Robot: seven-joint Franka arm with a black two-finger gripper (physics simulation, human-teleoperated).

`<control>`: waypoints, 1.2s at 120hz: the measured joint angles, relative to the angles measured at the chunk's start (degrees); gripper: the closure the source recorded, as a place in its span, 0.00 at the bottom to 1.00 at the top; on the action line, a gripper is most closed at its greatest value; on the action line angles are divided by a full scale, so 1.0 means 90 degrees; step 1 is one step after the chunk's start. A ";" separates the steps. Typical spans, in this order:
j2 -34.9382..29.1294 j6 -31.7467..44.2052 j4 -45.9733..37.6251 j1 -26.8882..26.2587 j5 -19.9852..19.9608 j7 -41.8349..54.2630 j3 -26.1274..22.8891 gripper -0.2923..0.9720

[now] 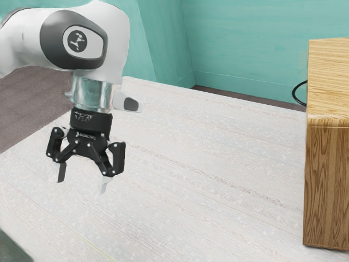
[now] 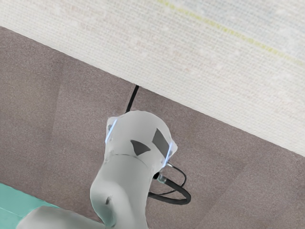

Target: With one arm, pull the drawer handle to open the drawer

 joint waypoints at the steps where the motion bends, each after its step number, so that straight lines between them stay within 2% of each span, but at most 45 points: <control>1: -0.0003 0.0141 -0.0026 0.0001 -0.0004 -0.0109 -0.0002 0.23; 12: -0.0045 0.1367 -0.0156 0.0039 -0.0047 -0.1201 -0.0054 0.23; 26: -0.0066 0.2309 -0.0168 -0.0030 -0.0143 -0.2357 -0.0061 0.23; 39: 0.0331 0.2849 0.0880 -0.0138 -0.0101 -0.3224 -0.0150 0.23; 45: 0.0618 0.3136 0.1288 -0.0374 -0.0096 -0.3538 -0.0269 0.23; 55: 0.0879 0.3659 0.1507 -0.1197 -0.0081 -0.3936 -0.0669 0.23; 62: 0.0928 0.3957 0.1563 -0.1405 -0.0075 -0.4152 -0.0816 0.23; 89: 0.1591 0.4559 0.2460 -0.1233 -0.0027 -0.4749 -0.0914 0.23; 110: 0.2008 0.4768 0.2811 -0.0466 0.0020 -0.4971 -0.1653 0.23; 144: 0.2446 0.5113 0.3201 -0.0412 0.0273 -0.5060 -0.1841 0.23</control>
